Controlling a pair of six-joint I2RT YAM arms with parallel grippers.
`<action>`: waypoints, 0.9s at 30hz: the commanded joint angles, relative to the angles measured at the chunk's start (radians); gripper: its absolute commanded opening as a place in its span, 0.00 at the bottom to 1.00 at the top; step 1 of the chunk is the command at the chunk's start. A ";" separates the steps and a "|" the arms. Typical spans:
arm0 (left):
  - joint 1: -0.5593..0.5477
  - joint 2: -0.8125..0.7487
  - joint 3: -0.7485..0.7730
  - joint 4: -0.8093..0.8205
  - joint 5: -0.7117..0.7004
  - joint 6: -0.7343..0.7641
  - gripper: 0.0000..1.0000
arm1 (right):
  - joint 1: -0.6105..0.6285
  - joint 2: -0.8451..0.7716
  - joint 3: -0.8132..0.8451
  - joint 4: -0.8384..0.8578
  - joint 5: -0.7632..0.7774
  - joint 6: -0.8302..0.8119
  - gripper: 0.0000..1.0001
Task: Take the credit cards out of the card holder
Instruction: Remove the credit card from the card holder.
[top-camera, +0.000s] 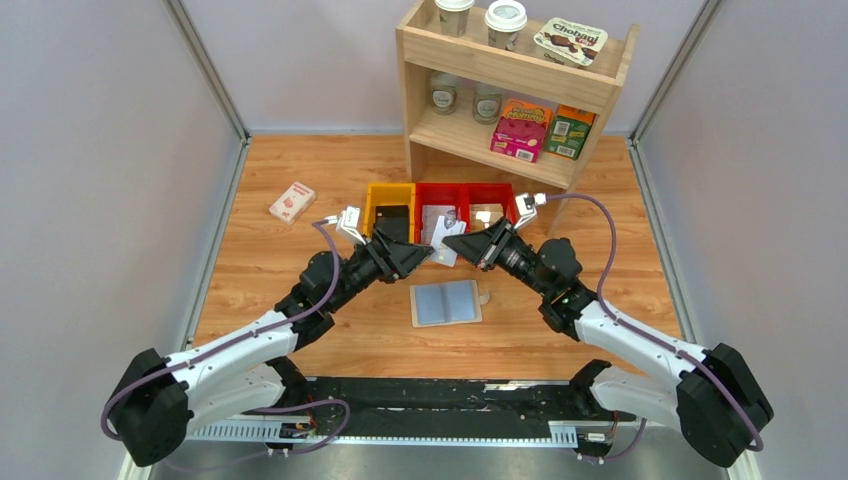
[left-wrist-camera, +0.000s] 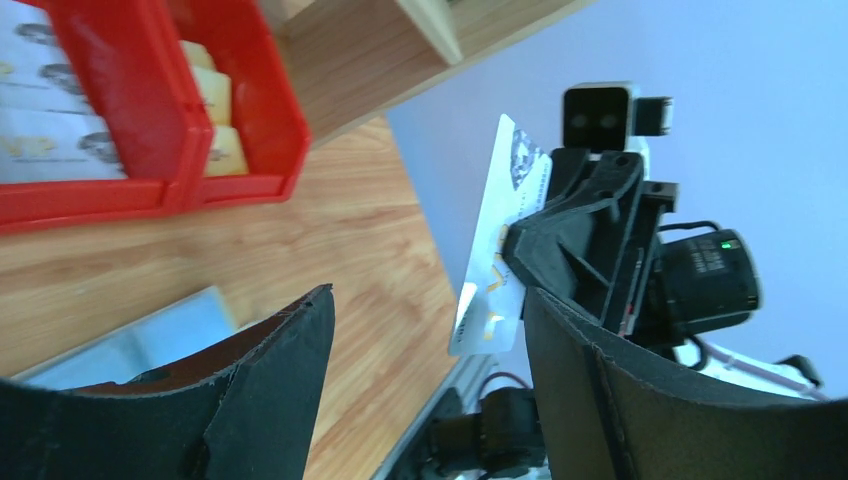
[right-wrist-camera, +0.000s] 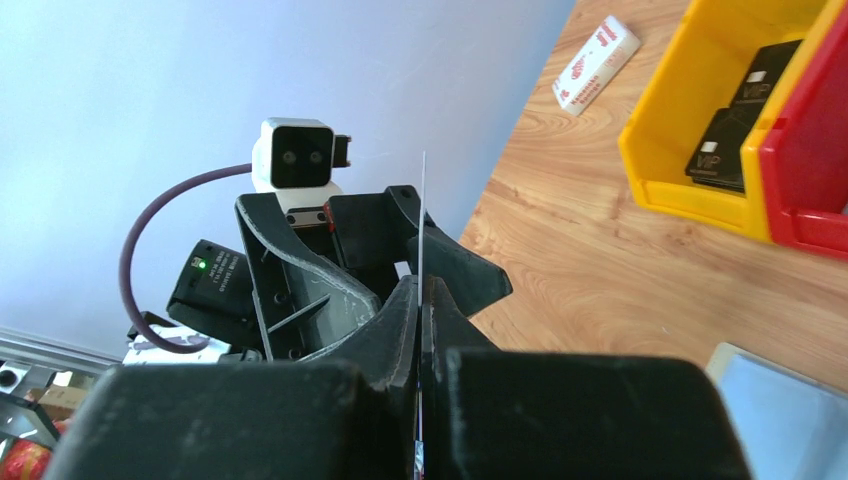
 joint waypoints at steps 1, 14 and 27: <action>-0.004 0.047 -0.030 0.274 0.042 -0.096 0.77 | 0.018 0.025 0.048 0.118 0.031 0.022 0.00; -0.004 0.074 -0.058 0.394 0.054 -0.104 0.17 | 0.026 0.045 0.049 0.118 0.013 0.018 0.00; 0.169 -0.116 0.093 -0.165 0.353 0.224 0.00 | -0.097 -0.090 0.164 -0.375 -0.209 -0.333 0.62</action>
